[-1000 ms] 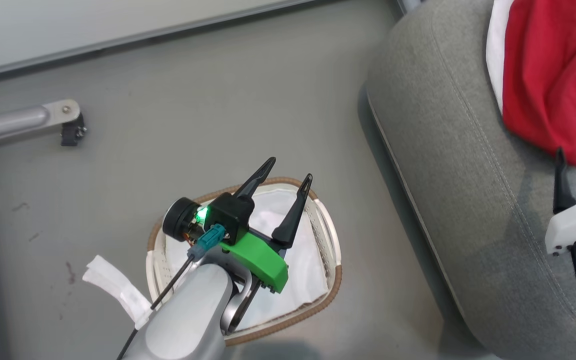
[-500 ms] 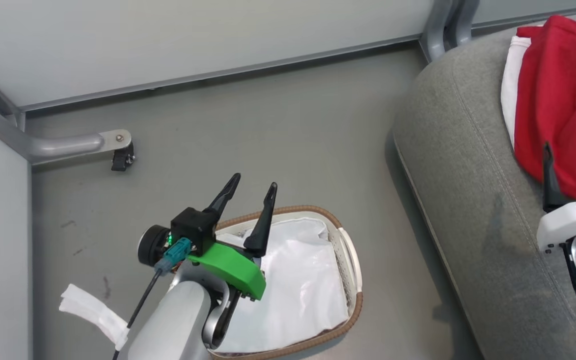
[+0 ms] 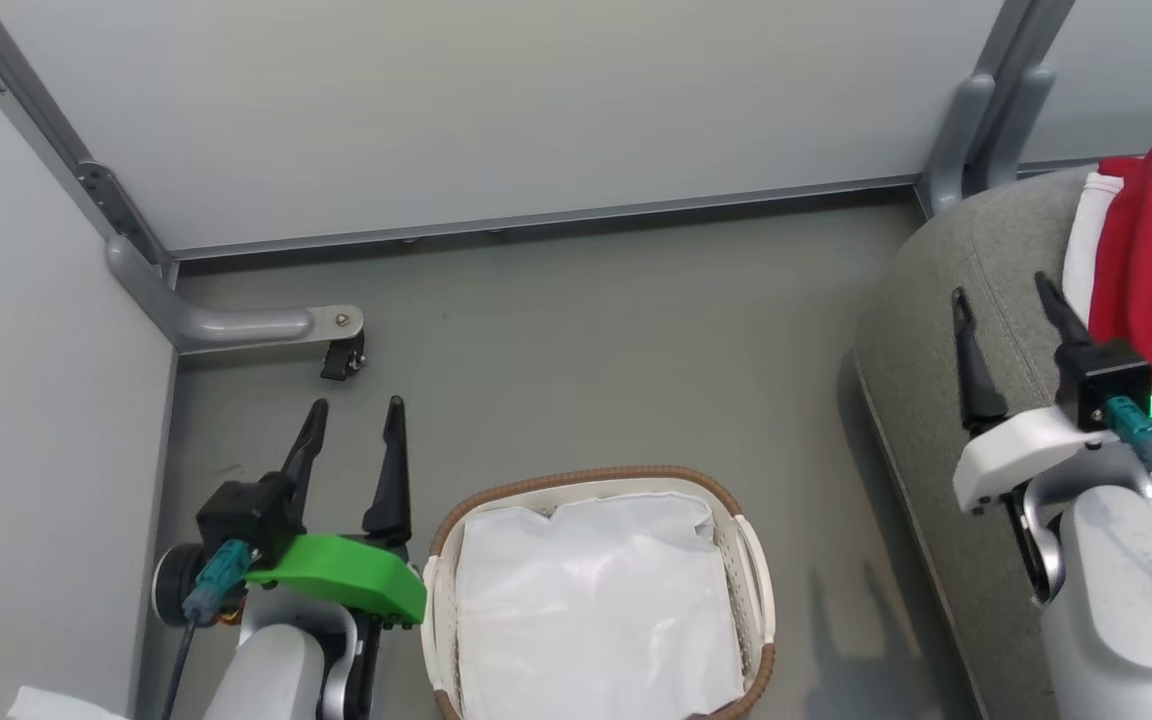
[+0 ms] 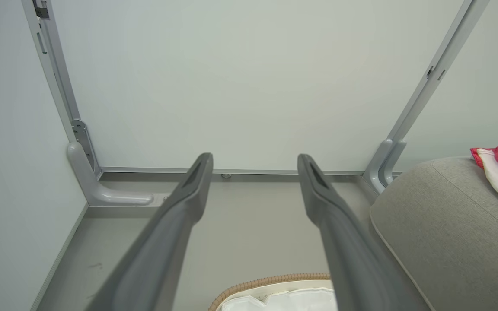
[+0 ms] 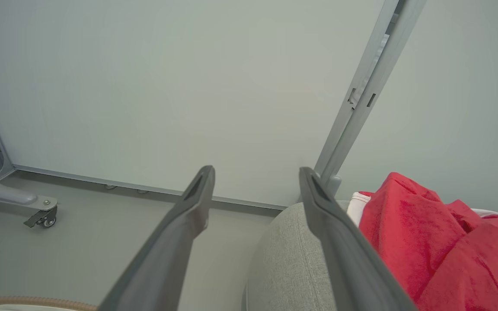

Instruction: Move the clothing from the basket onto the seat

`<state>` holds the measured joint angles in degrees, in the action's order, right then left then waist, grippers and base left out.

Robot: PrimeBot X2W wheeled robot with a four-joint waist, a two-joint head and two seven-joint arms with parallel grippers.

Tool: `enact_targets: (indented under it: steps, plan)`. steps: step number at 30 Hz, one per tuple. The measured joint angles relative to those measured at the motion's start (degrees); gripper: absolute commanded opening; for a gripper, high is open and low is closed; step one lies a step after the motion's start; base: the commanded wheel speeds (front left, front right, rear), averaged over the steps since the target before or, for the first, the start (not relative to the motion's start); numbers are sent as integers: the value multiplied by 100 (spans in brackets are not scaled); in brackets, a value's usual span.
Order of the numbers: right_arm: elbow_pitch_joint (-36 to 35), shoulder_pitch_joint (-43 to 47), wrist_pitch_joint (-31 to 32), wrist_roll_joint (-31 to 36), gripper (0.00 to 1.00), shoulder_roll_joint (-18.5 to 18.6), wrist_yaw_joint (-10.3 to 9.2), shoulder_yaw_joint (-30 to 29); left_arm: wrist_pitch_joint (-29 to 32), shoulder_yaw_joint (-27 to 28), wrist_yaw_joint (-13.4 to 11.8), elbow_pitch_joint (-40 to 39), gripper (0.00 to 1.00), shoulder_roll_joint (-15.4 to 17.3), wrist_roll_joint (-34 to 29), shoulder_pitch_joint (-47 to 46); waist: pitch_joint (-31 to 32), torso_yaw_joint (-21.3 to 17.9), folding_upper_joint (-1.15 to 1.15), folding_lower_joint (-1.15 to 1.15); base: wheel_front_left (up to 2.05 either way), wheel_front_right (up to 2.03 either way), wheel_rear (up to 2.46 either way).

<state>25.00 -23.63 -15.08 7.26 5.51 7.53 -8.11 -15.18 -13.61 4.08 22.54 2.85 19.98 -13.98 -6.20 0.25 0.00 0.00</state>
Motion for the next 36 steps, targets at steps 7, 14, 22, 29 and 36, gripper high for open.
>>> enact_targets:
  steps: [7,14,22,29,36]
  plan:
    - [-131,488,0,-254,100,-241,0,247,0,523,-5,-231,100,1,-157,539,206,214,0,0,0,0,0]
    - [-344,1100,-1,-786,100,-271,0,321,0,703,-3,-421,100,0,-197,968,348,282,0,0,0,0,0]
    - [-481,1544,0,-1045,100,-270,0,455,0,743,-43,-570,100,-1,-196,1250,405,242,0,0,0,0,0]
    - [-490,1642,0,-1141,100,-270,0,532,0,736,-55,-565,100,-1,-179,1335,446,209,0,0,0,0,0]
    - [-460,1672,0,-1180,100,-270,0,561,0,722,-55,-494,100,-1,-163,1335,471,215,0,0,0,0,0]
